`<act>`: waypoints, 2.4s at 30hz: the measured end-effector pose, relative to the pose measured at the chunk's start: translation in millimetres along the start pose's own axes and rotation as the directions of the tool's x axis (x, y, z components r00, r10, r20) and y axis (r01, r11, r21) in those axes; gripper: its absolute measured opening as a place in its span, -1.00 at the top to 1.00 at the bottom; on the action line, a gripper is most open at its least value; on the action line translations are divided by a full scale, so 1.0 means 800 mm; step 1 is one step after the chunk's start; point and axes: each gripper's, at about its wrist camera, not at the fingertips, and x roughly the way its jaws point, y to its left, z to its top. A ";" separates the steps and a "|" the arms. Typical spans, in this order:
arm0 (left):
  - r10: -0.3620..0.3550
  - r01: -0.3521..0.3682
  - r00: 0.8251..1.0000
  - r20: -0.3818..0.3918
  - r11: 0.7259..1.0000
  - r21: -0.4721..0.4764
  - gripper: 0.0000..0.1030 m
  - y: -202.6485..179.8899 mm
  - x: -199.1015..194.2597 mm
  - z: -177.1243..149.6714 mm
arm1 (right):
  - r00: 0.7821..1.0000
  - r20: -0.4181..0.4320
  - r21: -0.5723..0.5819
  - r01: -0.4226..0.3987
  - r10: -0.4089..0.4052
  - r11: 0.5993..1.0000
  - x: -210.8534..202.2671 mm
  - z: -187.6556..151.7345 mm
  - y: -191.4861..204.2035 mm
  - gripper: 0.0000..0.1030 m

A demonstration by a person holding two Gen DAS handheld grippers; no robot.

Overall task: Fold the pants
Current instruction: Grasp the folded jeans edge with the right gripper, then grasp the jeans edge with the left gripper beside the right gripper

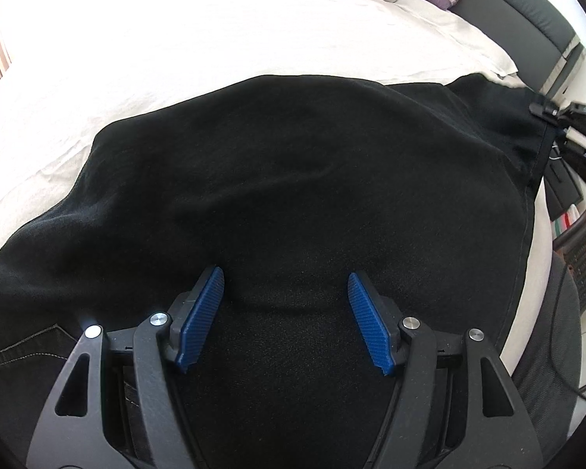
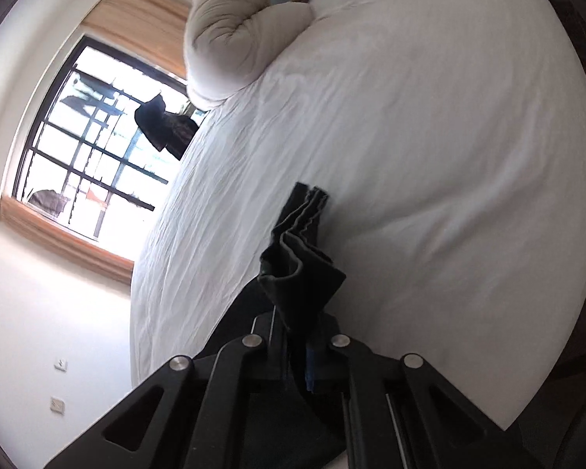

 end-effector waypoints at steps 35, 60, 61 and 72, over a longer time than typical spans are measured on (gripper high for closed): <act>-0.531 0.518 0.824 0.197 0.565 -0.642 0.53 0.159 -0.018 -0.024 | 0.956 -0.254 -0.879 -0.164 -0.149 0.448 0.052 -0.323 0.273 0.86; -0.371 0.381 0.918 0.137 0.734 -0.563 0.85 0.177 -0.043 -0.053 | 0.922 -0.350 -0.882 -0.264 -0.167 0.389 0.072 -0.371 0.279 0.82; -0.374 0.386 0.917 0.142 0.733 -0.561 0.85 0.180 -0.045 -0.056 | 0.918 -0.360 -0.875 -0.269 -0.169 0.403 0.076 -0.372 0.276 0.78; -0.322 0.355 0.934 0.154 0.787 -0.505 0.86 0.176 -0.069 -0.051 | 0.906 -0.415 -0.817 -0.329 -0.086 0.474 0.074 -0.361 0.273 0.75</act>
